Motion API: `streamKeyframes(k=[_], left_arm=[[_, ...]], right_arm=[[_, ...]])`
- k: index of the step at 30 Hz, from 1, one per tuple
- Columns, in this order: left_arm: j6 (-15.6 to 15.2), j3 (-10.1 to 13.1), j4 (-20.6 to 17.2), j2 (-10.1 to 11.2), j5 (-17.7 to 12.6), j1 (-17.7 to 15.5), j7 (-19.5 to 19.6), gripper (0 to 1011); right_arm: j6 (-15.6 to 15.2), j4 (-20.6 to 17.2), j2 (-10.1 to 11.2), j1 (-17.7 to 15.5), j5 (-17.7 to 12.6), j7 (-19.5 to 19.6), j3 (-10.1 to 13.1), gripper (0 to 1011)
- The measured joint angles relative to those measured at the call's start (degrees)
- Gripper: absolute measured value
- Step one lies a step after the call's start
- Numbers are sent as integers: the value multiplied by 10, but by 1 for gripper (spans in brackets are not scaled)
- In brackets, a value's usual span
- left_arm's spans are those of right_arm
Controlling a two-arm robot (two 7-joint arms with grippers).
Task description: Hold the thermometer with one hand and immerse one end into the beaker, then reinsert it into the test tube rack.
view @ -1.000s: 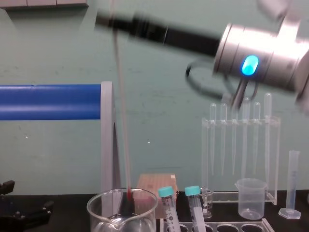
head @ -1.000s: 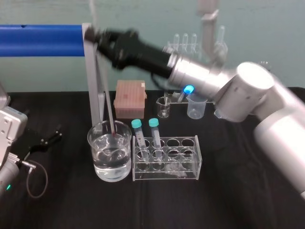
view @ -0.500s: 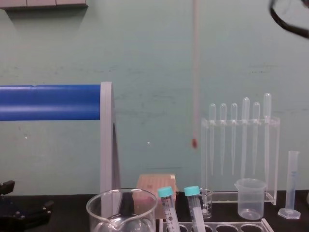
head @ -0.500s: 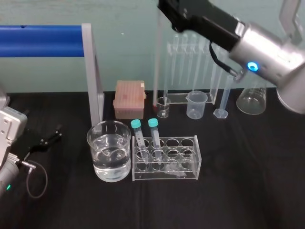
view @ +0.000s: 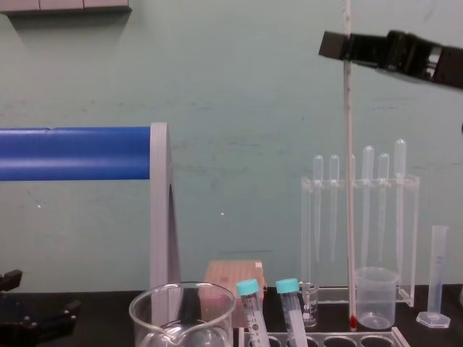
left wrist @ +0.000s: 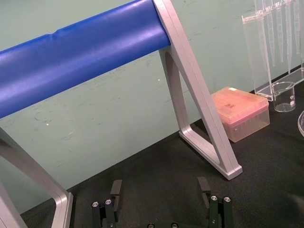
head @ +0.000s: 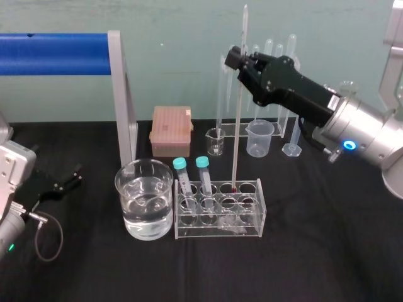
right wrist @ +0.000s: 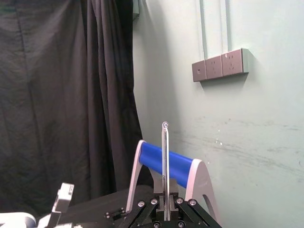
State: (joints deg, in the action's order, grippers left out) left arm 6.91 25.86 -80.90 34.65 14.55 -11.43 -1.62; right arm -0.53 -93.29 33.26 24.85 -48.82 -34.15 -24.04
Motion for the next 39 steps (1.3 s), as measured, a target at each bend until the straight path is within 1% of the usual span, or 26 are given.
streamKeyframes(k=[3,7,8,12,21,29,39], left_arm=[[0,0,0,0,0,0,0,1008],[0,0,0,0,0,0,0,1008],[0,0,0,0,0,0,0,1008],[0,0,0,0,0,0,0,1008],[0,0,0,0,0,0,0,1008],[0,0,0,0,0,0,0,1008],[0,0,0,0,0,0,0,1008]], right_arm=[[9,16,-7,3,6,-7,-6,56],[12,30,-13,8,13,-13,-13,56],[12,37,-16,11,17,-14,-18,56],[8,61,-25,19,36,-18,-34,56],[-10,91,-36,31,66,-20,-59,56],[-18,112,-44,38,83,-25,-72,56],[-20,130,-51,44,100,-27,-77,56]])
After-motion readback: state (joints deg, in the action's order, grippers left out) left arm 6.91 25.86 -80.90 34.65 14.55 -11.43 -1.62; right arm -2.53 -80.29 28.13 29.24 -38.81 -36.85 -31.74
